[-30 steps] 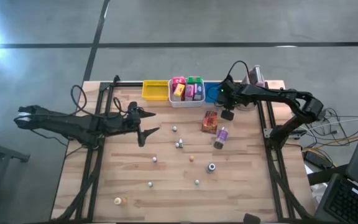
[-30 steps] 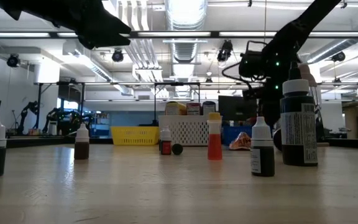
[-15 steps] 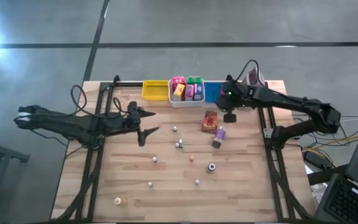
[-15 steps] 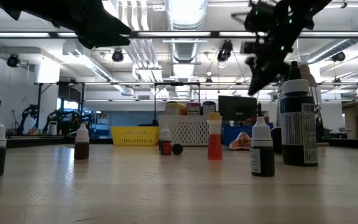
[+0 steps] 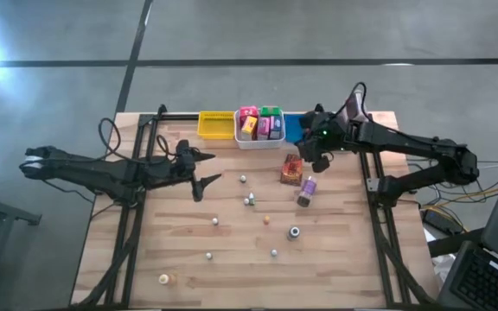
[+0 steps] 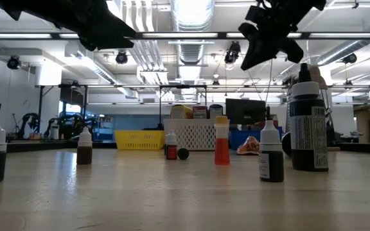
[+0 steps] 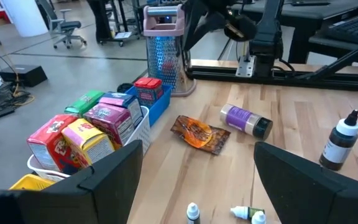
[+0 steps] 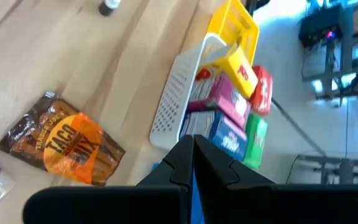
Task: Pick & Place Kitchen Items
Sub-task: Put the black seasoning bottle into the blue basket
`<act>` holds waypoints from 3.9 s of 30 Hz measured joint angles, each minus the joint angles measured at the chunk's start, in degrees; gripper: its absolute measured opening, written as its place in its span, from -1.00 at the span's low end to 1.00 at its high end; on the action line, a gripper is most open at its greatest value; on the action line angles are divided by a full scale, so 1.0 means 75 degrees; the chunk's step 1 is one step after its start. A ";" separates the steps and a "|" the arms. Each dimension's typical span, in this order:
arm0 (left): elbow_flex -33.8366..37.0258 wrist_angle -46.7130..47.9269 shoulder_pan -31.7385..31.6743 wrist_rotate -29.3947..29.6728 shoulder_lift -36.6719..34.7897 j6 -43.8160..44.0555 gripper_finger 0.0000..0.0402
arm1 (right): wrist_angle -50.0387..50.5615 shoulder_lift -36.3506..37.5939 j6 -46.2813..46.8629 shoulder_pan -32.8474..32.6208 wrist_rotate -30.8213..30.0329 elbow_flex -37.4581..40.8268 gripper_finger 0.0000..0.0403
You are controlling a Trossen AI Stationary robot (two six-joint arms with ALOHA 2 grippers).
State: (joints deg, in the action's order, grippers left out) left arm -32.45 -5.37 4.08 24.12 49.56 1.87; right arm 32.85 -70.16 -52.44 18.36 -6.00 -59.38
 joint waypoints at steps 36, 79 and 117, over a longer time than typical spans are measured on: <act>0.0000 0.0544 0.0000 -0.0003 0.0006 0.0219 0.55 | 0.6427 -0.3854 0.2727 -0.2968 -0.3171 -0.4799 -0.64; 0.0003 0.1134 0.0000 -0.0065 0.0006 0.0168 0.55 | 0.5506 -0.5337 0.2443 -0.3942 -0.1321 -0.2997 0.19; 0.0003 0.1323 0.0002 -0.0061 0.0006 0.0848 0.55 | 0.5621 -0.6794 0.2427 -0.3957 -0.1565 -0.3176 0.60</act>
State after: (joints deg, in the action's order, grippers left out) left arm -32.42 4.56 4.09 23.66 49.60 8.23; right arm 75.01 -121.12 -34.24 -11.32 -17.74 -83.20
